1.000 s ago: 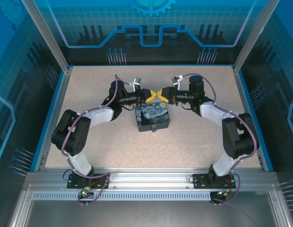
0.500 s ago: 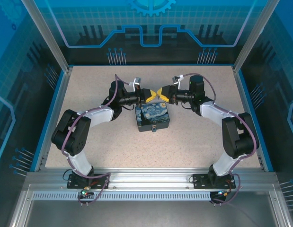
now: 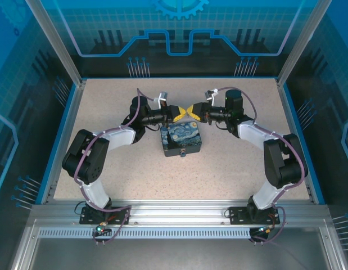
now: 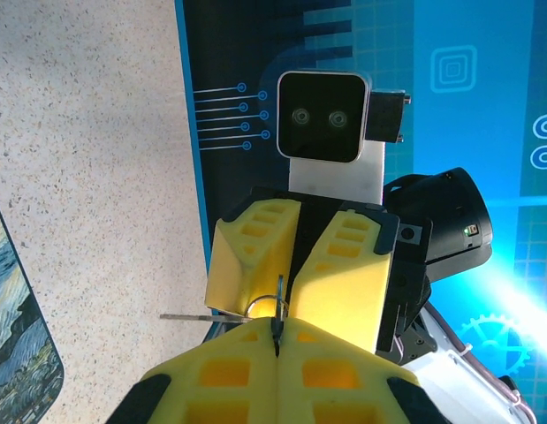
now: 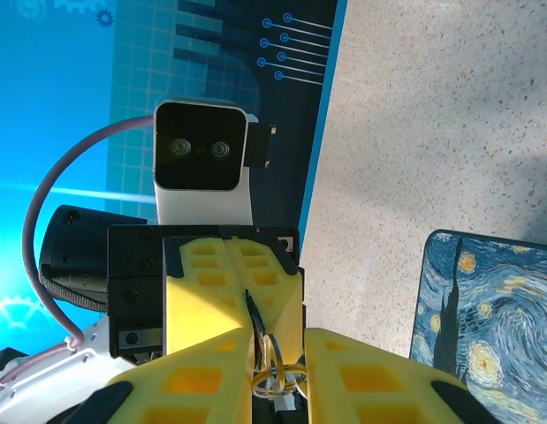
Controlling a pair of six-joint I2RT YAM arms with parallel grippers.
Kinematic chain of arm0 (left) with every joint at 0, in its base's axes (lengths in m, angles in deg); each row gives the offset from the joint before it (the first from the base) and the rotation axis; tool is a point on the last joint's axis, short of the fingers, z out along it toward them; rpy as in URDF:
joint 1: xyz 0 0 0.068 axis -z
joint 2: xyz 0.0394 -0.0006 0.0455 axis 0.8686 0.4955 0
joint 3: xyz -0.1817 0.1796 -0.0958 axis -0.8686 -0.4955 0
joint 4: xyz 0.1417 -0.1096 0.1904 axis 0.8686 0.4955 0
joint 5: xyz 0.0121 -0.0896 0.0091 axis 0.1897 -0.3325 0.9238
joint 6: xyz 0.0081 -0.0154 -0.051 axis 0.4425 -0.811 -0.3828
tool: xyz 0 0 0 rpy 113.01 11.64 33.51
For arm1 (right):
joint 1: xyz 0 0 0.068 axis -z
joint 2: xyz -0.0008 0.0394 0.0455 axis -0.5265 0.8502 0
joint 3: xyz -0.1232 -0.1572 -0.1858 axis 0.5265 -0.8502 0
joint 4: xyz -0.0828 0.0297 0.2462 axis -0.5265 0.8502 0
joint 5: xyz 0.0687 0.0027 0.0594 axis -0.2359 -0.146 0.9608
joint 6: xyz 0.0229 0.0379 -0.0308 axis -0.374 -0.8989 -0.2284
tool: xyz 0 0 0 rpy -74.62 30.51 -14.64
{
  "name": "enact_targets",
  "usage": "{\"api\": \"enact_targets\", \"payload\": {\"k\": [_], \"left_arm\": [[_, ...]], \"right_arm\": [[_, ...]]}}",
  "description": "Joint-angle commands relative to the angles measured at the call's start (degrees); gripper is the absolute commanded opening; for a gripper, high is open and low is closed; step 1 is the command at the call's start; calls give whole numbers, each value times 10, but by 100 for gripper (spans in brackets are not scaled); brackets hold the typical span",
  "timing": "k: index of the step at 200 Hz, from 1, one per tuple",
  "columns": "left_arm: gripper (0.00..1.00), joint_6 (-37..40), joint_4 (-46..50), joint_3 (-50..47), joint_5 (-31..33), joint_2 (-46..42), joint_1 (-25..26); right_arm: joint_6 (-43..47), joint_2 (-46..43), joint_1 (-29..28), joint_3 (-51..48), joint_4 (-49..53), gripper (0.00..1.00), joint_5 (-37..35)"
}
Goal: Unlock the padlock with the key
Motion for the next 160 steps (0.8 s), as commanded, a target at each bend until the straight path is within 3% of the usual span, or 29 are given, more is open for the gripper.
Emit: {"api": "enact_targets", "payload": {"k": [1,31,69,147,160], "left_arm": [[0,-7,-21,5,-13,7,-5],[0,-8,-21,5,-12,8,-5],[0,-8,-21,5,-12,8,-5],[0,-14,-29,7,-5,8,-7],[23,-25,-45,3,0,4,-13]], "right_arm": [[9,7,6,7,-4,19,6],[11,6,8,6,-2,14,8],[13,3,11,1,-2,0,10],[10,-11,17,-11,-8,0,16],[12,-19,20,-22,-6,0,9]]}}
